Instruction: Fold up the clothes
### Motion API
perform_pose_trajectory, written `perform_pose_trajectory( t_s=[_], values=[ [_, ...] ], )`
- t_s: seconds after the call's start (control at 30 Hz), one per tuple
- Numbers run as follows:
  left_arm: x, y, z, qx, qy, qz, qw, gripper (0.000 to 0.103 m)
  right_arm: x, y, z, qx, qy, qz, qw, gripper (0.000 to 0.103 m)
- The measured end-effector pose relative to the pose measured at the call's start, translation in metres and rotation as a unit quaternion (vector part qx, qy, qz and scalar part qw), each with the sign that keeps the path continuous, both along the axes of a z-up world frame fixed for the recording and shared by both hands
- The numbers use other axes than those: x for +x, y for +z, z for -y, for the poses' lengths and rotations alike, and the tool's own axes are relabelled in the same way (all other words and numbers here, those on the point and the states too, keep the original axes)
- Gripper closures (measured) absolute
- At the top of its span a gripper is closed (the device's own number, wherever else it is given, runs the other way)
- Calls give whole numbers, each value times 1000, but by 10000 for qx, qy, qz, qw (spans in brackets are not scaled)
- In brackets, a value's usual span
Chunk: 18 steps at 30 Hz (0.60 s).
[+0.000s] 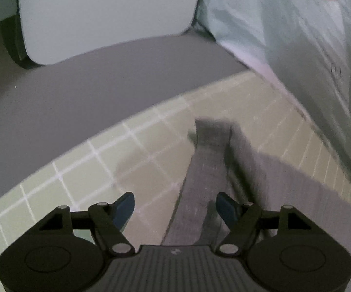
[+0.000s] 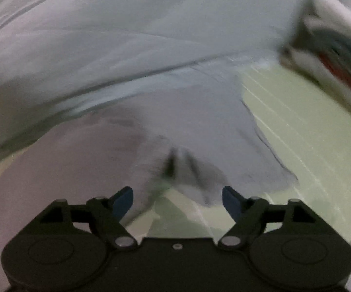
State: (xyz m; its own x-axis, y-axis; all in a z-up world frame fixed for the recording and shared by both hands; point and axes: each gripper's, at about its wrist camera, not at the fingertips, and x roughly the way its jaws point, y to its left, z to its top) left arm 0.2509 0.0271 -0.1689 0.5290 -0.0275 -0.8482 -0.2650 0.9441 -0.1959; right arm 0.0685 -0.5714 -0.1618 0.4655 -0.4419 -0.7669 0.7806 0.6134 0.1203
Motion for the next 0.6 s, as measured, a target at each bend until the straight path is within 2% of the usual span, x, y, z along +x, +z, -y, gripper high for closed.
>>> perform_pose_trajectory(
  t_s=[0.17, 0.27, 0.37, 0.47, 0.6],
  values=[
    [-15, -5, 19, 749, -345, -108, 9965, 26, 1, -2, 5, 120, -245, 41, 9996, 17],
    [-20, -6, 17, 1138, -337, -281, 9925, 14, 2, -1, 6, 70, -225, -4, 9997, 17],
    [-27, -4, 14, 1573, -381, -409, 9860, 12, -3, 2, 9, 45, -261, -3, 9996, 16],
    [-36, -2, 13, 2139, -507, -367, 9748, 7, -18, 3, 10, 80, -364, 38, 9993, 15],
    [-44, 4, 7, 2418, -431, -386, 9686, 7, -49, 5, 7, 107, -450, 29, 9989, 12]
  ],
)
